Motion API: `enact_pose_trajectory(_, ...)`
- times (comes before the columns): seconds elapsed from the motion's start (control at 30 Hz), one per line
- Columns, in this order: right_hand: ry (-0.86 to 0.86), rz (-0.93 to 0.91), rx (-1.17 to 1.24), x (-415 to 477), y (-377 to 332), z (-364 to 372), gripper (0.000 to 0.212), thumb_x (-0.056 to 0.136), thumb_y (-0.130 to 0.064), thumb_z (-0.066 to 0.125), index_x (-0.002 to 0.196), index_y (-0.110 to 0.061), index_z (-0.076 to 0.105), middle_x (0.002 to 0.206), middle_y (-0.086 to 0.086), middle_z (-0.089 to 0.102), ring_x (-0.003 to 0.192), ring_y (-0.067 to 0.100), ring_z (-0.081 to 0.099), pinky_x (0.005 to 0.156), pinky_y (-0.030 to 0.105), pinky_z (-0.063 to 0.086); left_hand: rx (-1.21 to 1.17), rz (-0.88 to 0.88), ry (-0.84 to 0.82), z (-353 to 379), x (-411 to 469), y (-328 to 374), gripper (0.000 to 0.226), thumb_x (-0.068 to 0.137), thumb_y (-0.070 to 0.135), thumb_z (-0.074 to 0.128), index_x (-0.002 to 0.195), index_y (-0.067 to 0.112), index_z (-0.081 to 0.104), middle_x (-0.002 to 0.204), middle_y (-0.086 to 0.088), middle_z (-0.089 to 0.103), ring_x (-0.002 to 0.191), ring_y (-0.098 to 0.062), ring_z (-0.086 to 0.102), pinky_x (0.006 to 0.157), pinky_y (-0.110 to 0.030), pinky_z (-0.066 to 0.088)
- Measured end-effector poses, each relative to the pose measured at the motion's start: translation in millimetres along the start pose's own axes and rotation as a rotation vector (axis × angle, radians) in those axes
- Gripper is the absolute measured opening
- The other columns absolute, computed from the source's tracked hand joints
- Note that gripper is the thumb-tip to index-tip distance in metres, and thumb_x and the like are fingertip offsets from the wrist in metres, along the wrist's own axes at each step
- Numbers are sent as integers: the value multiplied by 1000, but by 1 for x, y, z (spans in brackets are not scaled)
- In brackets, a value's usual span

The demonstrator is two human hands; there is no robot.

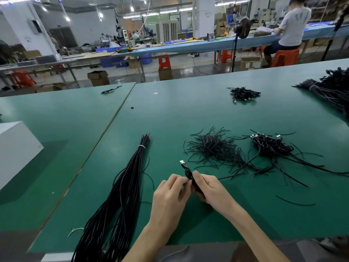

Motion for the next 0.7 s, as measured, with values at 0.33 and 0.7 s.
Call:
enact_pose_trajectory(0.33,5,-96,-7,-1,-3,-5,45,105,-42,44,79,-10,63,69,-4,59,59,13,49,53,25,41,-755,-442,-212,0,11,1,19,105,14,57,86,11,62,71,2,61,60,-13,52,60,-22,43)
enact_pose_trajectory(0.7,160,-168,5,-2,-4,-9,35,95,-40,55,86,-9,69,82,-8,57,65,7,51,63,21,44,-1362,-947,-357,6,16,6,21,93,26,64,75,15,63,66,2,31,56,-13,29,61,-31,26)
Point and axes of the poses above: each hand's wrist, its own x-axis towards the middle knuckle, its own z-axis out of the palm, y = z × x, the point moved 2 cm from there along x, towards the middle knuckle
